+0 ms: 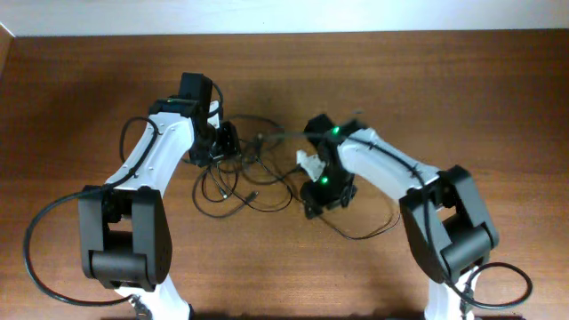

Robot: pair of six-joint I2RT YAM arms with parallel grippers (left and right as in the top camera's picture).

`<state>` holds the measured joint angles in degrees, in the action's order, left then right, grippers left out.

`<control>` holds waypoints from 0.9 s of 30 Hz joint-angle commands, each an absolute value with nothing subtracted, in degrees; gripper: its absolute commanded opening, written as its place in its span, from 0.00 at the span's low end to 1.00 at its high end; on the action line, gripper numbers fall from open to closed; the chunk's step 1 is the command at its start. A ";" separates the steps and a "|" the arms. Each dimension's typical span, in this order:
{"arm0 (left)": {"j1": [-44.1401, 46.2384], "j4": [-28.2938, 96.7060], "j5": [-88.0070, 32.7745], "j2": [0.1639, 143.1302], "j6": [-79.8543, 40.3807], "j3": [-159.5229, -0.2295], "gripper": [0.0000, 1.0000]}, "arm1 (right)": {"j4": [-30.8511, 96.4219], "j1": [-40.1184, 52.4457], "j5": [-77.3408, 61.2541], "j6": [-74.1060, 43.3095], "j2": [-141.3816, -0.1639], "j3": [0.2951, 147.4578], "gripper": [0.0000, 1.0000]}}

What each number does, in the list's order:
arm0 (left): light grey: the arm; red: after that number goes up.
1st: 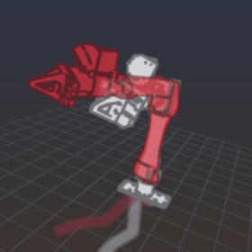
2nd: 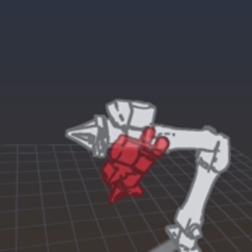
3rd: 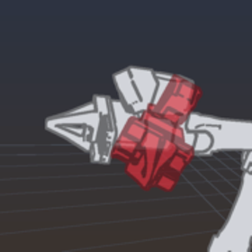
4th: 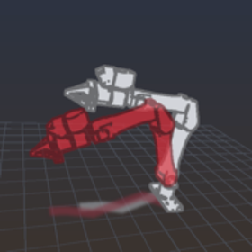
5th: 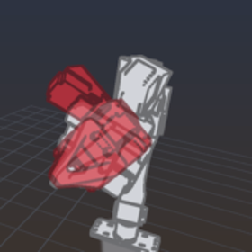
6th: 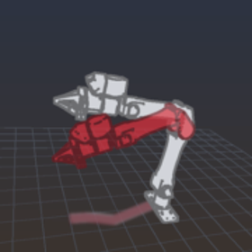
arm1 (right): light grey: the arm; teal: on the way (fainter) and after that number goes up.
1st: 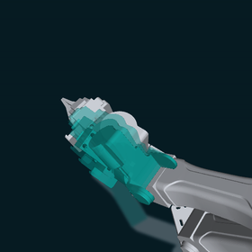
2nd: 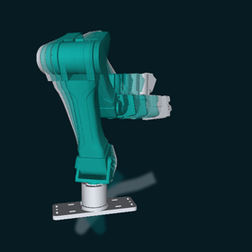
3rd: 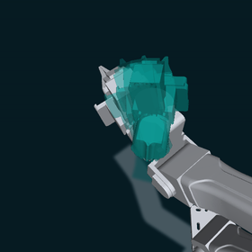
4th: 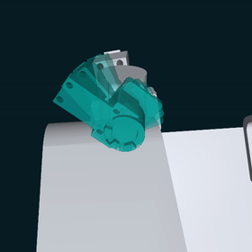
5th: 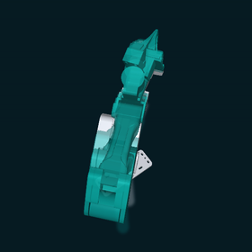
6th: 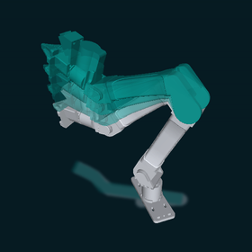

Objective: Untangle cables

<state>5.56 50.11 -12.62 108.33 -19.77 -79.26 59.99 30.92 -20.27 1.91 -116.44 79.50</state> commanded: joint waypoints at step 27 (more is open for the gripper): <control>5.63 63.53 -12.67 108.75 -12.47 -88.23 0.82 | 50.65 25.15 -13.72 2.17 -109.84 75.83 0.27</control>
